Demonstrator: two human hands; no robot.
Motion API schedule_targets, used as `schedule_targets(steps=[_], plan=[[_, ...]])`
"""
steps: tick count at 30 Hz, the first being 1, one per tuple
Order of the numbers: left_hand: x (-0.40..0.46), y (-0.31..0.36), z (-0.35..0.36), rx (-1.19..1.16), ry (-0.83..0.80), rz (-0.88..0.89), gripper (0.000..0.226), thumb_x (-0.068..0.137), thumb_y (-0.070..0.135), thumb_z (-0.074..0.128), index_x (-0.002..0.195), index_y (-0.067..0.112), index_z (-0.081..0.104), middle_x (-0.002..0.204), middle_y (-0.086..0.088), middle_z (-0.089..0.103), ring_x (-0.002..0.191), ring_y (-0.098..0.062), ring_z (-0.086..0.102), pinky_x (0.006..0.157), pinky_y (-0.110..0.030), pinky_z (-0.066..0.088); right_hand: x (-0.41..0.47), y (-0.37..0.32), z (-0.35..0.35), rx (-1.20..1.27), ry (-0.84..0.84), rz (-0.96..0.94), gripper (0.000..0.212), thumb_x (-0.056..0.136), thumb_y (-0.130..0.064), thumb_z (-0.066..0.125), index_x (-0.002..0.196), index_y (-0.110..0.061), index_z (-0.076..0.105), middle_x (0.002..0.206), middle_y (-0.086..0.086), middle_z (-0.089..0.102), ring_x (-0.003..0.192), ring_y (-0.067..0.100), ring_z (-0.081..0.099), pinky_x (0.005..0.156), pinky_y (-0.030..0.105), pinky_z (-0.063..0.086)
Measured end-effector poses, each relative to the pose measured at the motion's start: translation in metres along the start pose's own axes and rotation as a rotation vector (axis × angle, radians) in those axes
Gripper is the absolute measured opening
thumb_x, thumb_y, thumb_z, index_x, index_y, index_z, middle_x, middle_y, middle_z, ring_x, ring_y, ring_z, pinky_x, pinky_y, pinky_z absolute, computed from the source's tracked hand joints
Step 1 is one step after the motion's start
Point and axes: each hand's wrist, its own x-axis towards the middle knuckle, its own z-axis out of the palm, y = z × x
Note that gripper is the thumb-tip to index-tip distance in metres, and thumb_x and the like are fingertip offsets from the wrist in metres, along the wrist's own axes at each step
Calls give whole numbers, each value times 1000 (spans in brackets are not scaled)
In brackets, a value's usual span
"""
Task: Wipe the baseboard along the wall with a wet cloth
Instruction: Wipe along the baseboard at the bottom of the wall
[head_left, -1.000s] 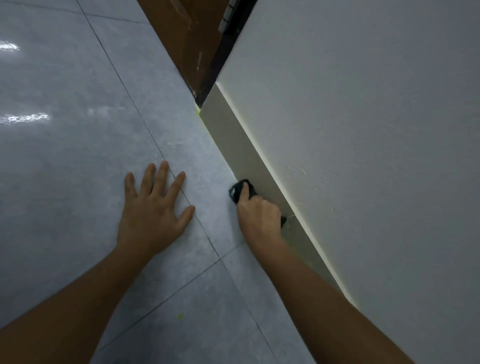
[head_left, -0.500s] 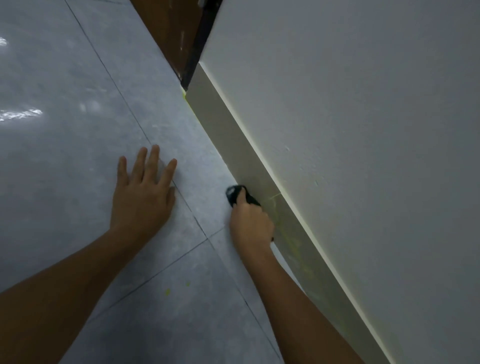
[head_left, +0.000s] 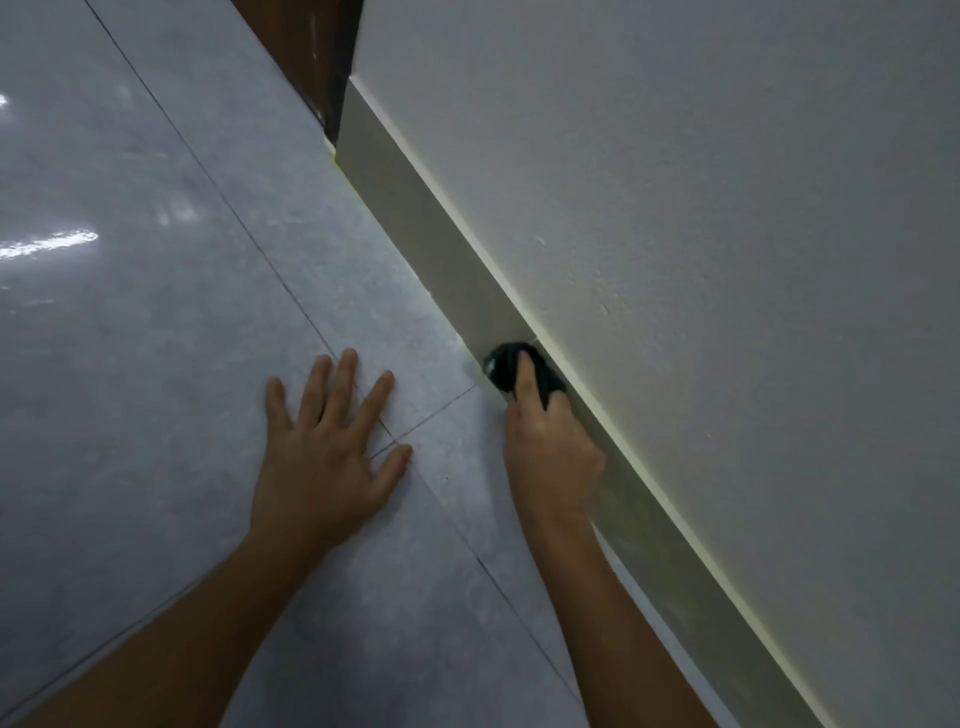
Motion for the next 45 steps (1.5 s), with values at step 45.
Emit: schedule_targets(steps=[45], plan=[[5, 0, -3, 2, -18, 9, 79, 84, 67, 14, 152, 27, 14, 162, -11, 4, 148, -32, 5, 113, -62, 0, -38, 39, -5, 0, -23, 45, 51, 65, -22, 86, 114, -26, 71, 54, 2, 54, 40, 8, 23, 35, 15, 28]])
